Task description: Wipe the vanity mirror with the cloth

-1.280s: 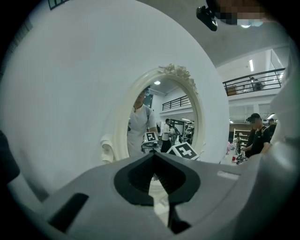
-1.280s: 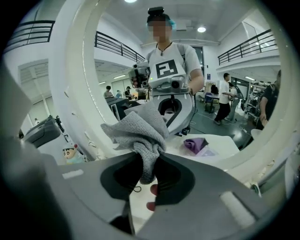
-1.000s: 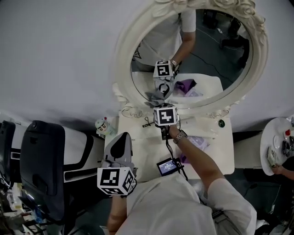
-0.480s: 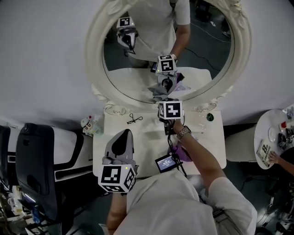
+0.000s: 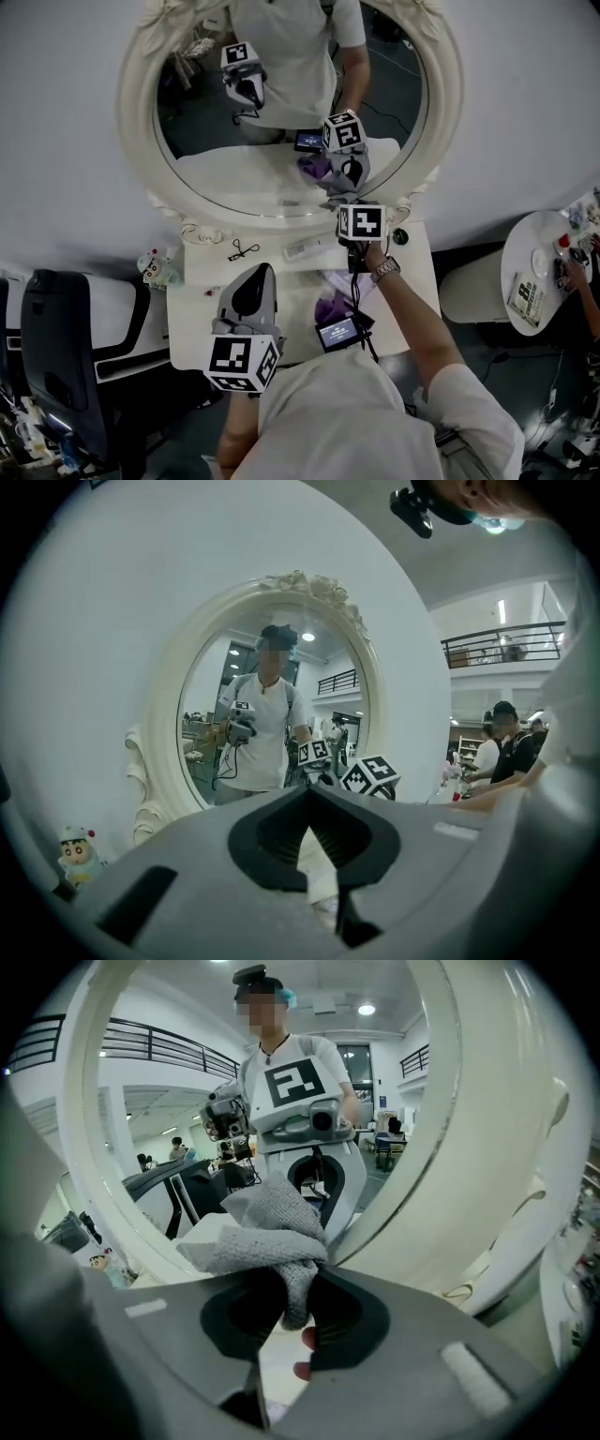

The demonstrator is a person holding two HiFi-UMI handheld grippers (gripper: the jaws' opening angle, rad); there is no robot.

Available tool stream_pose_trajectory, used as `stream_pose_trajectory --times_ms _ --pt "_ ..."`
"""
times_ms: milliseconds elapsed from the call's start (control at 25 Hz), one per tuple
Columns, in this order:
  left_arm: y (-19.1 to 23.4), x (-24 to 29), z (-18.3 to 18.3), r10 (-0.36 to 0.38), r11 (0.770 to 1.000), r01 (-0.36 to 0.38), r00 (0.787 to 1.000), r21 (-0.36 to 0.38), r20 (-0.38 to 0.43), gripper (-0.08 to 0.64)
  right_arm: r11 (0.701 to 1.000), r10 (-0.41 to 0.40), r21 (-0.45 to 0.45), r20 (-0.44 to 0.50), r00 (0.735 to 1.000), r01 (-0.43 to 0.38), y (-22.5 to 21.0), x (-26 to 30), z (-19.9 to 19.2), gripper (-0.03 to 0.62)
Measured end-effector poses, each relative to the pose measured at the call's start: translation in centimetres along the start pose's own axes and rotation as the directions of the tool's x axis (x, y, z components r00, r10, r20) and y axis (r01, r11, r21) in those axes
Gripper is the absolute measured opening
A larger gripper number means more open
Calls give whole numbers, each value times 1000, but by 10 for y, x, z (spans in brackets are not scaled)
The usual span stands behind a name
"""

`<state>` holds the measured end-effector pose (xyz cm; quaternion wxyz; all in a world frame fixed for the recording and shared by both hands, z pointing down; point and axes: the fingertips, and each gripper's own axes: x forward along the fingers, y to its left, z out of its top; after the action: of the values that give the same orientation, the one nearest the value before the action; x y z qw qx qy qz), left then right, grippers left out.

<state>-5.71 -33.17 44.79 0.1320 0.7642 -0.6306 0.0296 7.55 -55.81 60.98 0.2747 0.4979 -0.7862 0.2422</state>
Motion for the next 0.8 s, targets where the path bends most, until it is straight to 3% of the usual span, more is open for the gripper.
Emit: stream_pose_trajectory --times_ms 240,480,800 --pt "9 -5 0 -3 1000 3 1000 -1 -4 2 999 -12 32 31 999 11 10 -9 0 71" --pt "41 -18 3 -3 1000 3 1000 -8 -2 2 994 105 -13 29 994 -105 93 -9 -5 71" --pt "104 -52 3 56 998 -56 998 -15 -14 2 985 161 -52 -26 987 -162 186 25 -20 71"
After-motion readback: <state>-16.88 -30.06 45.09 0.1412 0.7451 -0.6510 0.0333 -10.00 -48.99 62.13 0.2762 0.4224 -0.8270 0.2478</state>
